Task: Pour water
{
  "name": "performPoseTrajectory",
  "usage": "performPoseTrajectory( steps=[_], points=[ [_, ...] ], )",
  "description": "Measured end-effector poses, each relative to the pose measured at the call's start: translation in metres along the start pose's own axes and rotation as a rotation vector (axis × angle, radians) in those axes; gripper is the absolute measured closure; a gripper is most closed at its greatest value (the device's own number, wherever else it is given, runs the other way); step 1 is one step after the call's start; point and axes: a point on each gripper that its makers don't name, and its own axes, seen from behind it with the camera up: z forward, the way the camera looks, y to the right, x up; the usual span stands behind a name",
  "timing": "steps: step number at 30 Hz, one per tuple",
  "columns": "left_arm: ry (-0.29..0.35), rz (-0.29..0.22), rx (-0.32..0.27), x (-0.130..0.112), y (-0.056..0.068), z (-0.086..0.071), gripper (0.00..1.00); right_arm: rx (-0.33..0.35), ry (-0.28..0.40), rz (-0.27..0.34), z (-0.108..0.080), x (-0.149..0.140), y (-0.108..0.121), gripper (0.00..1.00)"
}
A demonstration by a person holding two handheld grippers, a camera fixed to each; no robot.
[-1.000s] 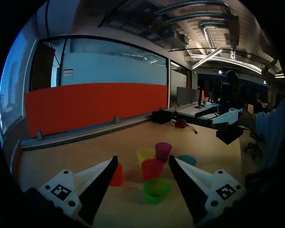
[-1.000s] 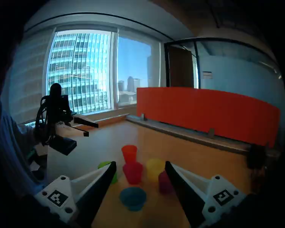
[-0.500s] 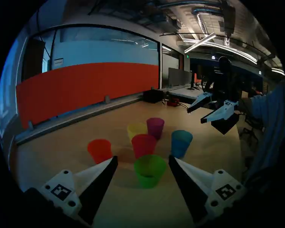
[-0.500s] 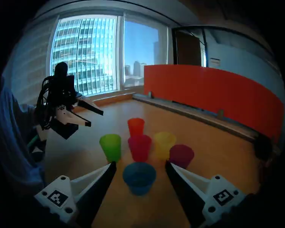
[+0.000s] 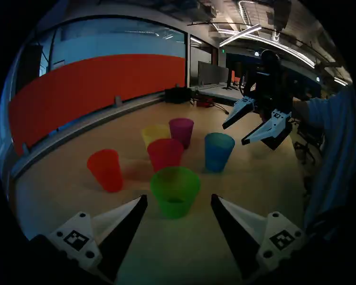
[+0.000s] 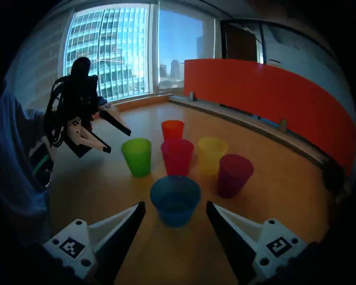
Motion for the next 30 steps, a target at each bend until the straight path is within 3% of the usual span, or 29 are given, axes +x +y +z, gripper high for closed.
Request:
performPoseTrajectory(
  steps=[6, 14, 30],
  points=[
    [-0.047, -0.017, -0.005, -0.013, -0.007, 0.014, 0.00, 0.013, -0.042, -0.011, 0.013, -0.011, -0.001, 0.00],
    [-0.079, -0.019, -0.027, -0.020, -0.007, 0.032, 0.00, 0.033, -0.070, -0.012, 0.031, -0.018, -0.004, 0.00],
    [-0.083, -0.001, -0.051, -0.010, -0.004, 0.058, 0.00, 0.051, -0.075, -0.011, 0.052, -0.018, -0.005, 0.00]
  ],
)
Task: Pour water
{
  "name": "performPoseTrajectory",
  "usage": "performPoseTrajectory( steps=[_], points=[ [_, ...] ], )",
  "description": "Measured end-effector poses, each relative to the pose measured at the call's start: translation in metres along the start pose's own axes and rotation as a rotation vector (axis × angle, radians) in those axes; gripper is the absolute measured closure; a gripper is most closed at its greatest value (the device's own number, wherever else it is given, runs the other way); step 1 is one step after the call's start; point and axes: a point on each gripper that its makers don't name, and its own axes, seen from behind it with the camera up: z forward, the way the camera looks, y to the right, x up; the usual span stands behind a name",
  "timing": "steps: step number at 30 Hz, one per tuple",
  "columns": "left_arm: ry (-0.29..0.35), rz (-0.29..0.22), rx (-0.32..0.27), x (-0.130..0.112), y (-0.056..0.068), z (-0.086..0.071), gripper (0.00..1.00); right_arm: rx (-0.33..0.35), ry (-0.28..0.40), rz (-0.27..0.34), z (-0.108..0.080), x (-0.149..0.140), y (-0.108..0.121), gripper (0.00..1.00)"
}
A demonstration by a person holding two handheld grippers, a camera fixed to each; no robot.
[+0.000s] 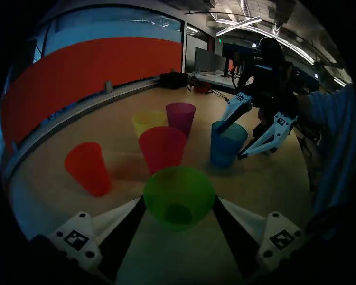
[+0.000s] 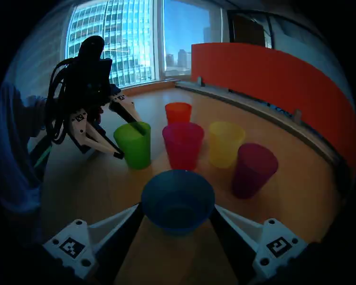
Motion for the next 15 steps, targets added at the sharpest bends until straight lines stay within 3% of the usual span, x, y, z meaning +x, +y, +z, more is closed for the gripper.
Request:
performPoseTrajectory(
  steps=[7, 9, 15],
  points=[
    [-0.003, -0.004, -0.006, 0.0002, -0.0002, 0.0022, 0.02, -0.001, 0.008, 0.006, -0.0003, 0.0022, 0.0017, 0.00],
    [-0.004, -0.005, -0.007, -0.0002, -0.0002, 0.0027, 0.11, -0.001, 0.008, 0.007, -0.0006, 0.0022, 0.0021, 0.00],
    [-0.002, 0.001, -0.004, -0.0007, -0.0009, 0.0025, 0.15, 0.000, 0.009, 0.001, 0.0002, 0.0021, 0.0016, 0.00]
  ],
)
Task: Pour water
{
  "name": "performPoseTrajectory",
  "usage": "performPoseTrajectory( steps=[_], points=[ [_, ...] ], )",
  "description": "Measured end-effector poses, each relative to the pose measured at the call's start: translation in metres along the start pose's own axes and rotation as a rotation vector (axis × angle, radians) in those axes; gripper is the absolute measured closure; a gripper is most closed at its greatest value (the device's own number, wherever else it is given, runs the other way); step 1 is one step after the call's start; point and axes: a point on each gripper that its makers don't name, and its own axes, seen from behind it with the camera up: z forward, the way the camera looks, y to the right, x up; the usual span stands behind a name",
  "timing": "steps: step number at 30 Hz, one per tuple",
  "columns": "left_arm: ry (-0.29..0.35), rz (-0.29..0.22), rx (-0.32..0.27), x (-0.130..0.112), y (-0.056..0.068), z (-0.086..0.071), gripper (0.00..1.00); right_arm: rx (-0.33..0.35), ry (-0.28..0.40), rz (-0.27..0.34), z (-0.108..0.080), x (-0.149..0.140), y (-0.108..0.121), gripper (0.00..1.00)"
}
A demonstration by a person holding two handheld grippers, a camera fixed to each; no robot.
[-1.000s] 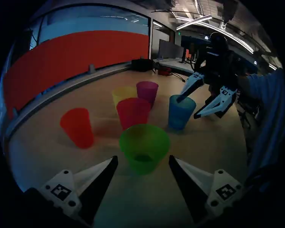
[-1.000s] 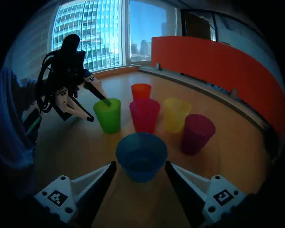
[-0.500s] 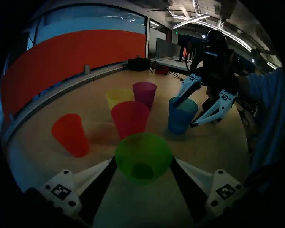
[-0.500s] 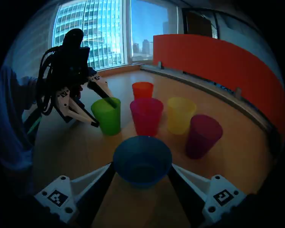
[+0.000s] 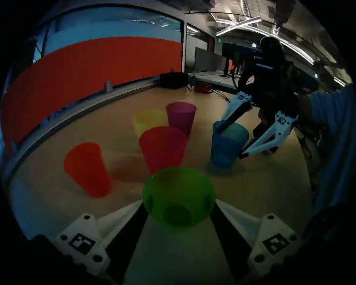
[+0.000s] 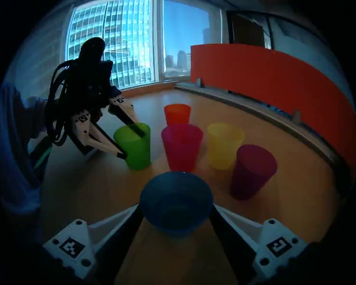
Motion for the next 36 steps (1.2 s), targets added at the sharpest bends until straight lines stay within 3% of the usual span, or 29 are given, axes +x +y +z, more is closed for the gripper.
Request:
performPoseTrajectory(
  steps=[6, 11, 19, 25, 36],
  points=[
    [-0.005, 0.005, -0.001, -0.001, 0.000, -0.001, 0.15, 0.002, 0.003, 0.000, 0.003, 0.001, -0.001, 0.01],
    [-0.003, 0.006, 0.005, -0.001, 0.000, -0.002, 0.15, -0.004, 0.008, 0.003, 0.005, 0.003, 0.000, 0.10],
    [0.018, 0.000, 0.017, 0.004, -0.002, -0.007, 0.15, -0.013, 0.012, 0.006, 0.004, 0.003, 0.001, 0.11],
    [0.057, -0.010, 0.035, 0.015, -0.006, -0.017, 0.15, -0.017, 0.044, 0.009, 0.000, 0.014, -0.001, 0.11],
    [0.171, -0.017, 0.102, 0.053, -0.023, -0.047, 0.15, -0.050, 0.160, 0.026, -0.022, 0.059, 0.001, 0.11]
  ],
)
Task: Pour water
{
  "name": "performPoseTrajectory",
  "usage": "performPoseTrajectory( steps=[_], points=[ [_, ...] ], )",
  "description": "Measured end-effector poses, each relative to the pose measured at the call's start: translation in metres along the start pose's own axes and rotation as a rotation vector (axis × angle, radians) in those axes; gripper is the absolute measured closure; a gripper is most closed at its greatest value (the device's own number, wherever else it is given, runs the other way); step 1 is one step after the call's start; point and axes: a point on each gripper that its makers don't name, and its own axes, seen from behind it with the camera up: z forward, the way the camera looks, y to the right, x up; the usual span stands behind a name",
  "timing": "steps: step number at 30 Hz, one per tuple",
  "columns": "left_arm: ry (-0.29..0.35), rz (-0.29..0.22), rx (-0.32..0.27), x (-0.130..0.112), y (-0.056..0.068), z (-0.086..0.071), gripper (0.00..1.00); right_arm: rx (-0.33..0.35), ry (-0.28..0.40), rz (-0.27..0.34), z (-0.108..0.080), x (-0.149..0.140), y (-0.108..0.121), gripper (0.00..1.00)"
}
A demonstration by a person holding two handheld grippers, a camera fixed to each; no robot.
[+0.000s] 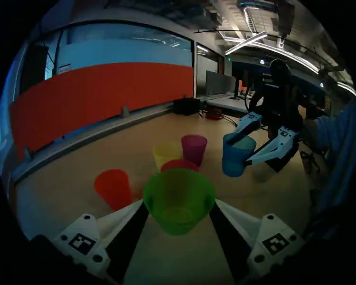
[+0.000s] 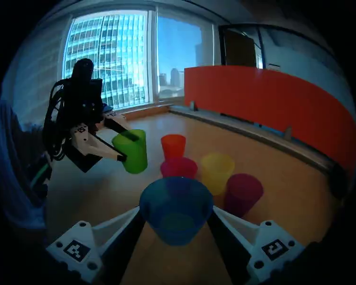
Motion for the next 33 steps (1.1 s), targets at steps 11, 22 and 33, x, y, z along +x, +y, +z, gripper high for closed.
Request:
performPoseTrajectory(
  steps=[11, 22, 33],
  points=[
    [0.110, -0.002, 0.038, 0.042, -0.012, -0.026, 0.15, -0.044, 0.138, -0.010, -0.016, 0.067, 0.006, 0.11],
    [0.193, -0.006, 0.056, 0.070, -0.017, -0.038, 0.15, -0.060, 0.248, -0.018, -0.027, 0.116, 0.008, 0.11],
    [0.279, -0.023, 0.036, 0.099, -0.012, -0.048, 0.14, -0.063, 0.283, -0.051, -0.029, 0.140, 0.006, 0.11]
  ],
)
